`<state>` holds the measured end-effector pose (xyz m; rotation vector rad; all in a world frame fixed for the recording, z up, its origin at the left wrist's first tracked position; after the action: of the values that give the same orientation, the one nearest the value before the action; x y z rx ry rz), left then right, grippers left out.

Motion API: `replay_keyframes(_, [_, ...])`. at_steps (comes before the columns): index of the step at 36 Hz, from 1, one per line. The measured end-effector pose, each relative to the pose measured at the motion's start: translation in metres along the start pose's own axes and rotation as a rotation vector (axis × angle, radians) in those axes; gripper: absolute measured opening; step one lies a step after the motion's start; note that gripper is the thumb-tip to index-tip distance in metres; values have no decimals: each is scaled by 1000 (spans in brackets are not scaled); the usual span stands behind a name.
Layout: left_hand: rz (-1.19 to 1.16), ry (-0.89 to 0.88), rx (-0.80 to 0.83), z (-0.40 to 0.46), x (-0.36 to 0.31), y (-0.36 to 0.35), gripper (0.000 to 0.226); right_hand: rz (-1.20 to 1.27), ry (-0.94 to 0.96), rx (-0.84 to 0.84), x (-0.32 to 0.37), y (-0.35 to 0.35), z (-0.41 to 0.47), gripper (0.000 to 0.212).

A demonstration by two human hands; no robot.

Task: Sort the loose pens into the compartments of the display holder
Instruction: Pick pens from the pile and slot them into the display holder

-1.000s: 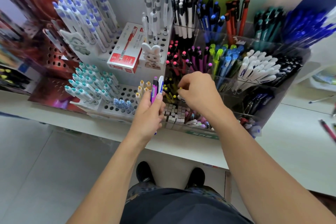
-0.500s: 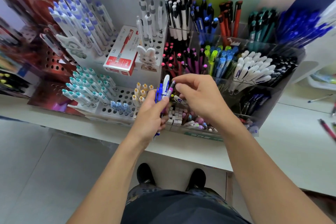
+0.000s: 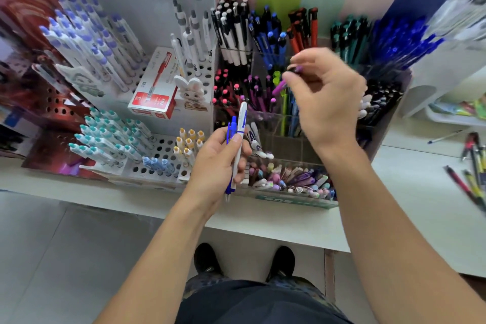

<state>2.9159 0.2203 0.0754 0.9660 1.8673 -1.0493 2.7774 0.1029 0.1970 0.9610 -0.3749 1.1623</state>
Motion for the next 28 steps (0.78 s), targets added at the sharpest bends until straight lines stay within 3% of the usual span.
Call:
replay_keyframes(13, [128,-84,-63,-1,-4,6,4,-517,206,155,7,-46,-19,20])
replay_keyframes(16, [223,-195,-83,-2,-15,2,13,-399,149,117,12,-30,-32,27])
replay_keyframes(20, [553,-409,-76,-6,-33,-18,20,-35,-133,234,3,-24,-53,21])
replay_keyframes(25, [707,-518,-22,-11,-39,-49,25,345,-489,226,-24,-14,-73,17])
replay_keyframes(28, [798,-547,11,-9,-33,-61,29,408,-567,213,-35,-4,-79,19])
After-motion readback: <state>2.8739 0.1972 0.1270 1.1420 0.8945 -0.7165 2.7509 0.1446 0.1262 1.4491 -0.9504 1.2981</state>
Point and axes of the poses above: each hand's wrist, its own z-axis towards the middle knuckle, its own y-axis out of the back of the hand, x = y × z, the point moved 8 cm from there along z, towards the middle knuckle, and after that the axes turned 5 degrees about y, right-handed, at the moved point
